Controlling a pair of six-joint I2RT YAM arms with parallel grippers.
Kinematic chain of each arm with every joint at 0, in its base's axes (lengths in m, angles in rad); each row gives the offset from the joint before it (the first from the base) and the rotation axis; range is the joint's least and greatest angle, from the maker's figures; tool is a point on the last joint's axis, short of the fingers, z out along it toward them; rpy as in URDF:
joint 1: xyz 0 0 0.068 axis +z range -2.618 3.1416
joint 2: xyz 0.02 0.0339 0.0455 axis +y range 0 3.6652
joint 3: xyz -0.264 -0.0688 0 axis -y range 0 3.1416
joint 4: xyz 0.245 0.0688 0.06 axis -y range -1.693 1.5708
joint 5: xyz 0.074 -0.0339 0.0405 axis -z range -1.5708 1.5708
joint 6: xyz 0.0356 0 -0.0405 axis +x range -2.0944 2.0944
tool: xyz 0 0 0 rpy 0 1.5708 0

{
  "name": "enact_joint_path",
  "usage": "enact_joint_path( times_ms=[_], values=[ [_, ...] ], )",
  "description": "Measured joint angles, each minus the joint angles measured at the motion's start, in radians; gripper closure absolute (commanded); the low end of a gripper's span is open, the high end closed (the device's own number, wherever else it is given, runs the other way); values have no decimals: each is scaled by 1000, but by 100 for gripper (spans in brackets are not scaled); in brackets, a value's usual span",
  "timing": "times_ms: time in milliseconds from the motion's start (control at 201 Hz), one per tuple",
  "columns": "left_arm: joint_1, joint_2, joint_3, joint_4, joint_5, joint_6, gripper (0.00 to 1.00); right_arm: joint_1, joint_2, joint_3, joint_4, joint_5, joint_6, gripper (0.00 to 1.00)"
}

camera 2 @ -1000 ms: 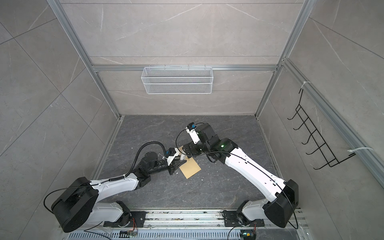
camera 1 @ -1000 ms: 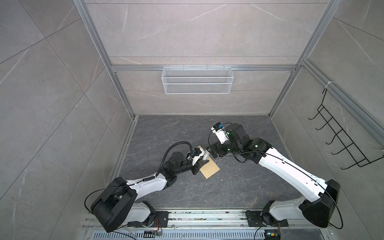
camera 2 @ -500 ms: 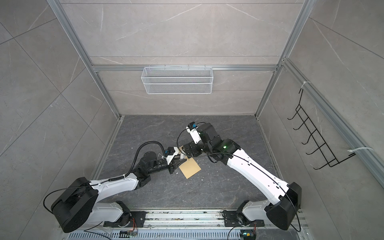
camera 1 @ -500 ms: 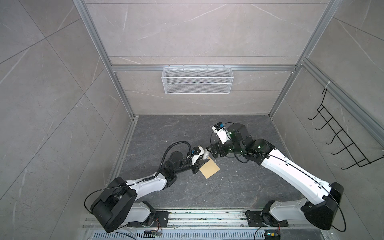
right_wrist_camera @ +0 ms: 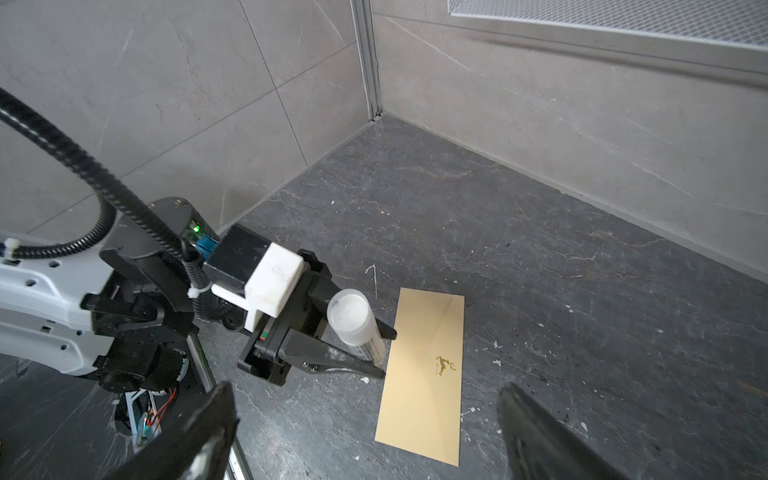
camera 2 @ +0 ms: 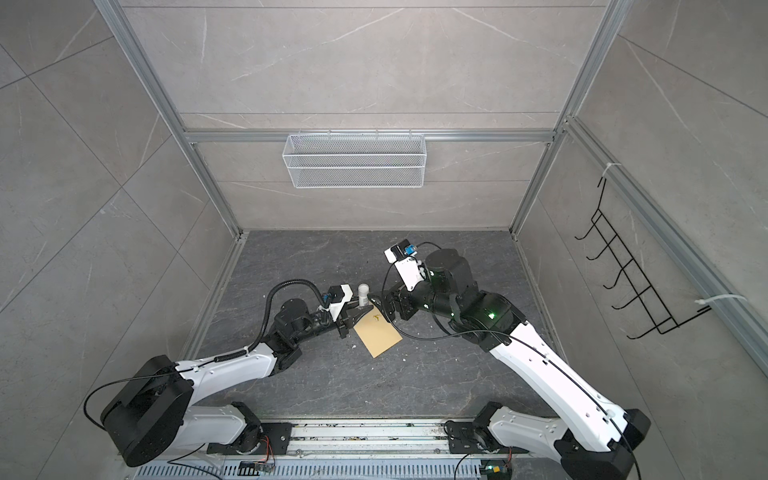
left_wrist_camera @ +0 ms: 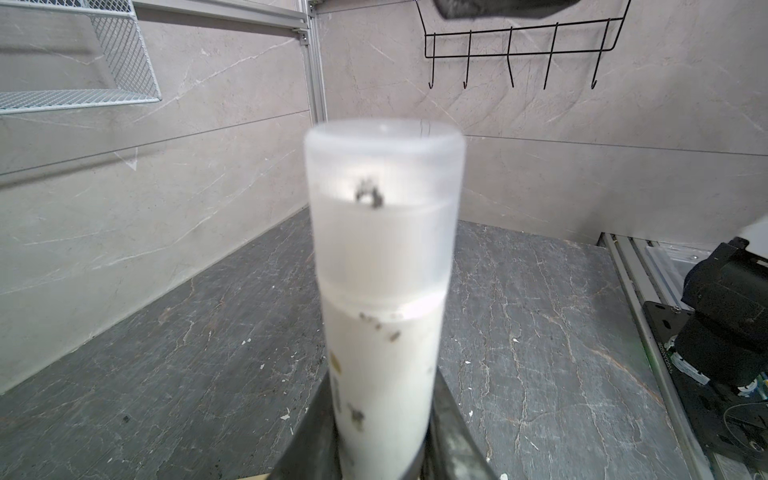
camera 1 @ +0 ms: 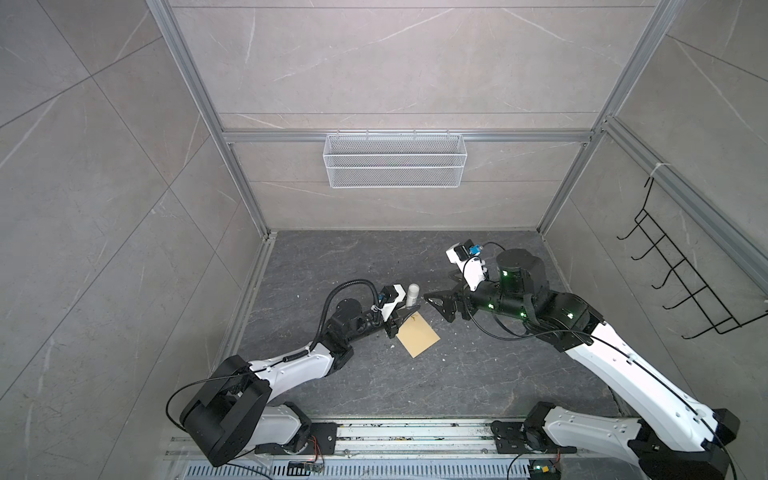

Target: Place the letter into the envelope and seal it

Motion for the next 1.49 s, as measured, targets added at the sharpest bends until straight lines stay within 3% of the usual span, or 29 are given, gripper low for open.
enact_joint_path(
  times_ms=[369,767,1036,1220,1494],
  values=[
    [0,0,17,3,30,-22,100,5,141,16,-19,-40,-39,37],
    [0,2,30,13,40,-56,100,21,176,17,46,-71,-10,61],
    [9,24,35,22,37,-111,100,23,209,17,82,-47,-16,87],
    [10,37,38,29,35,-131,100,23,216,17,86,-30,-15,99],
    [8,57,58,26,5,-134,52,41,217,32,67,97,3,100]
  ],
)
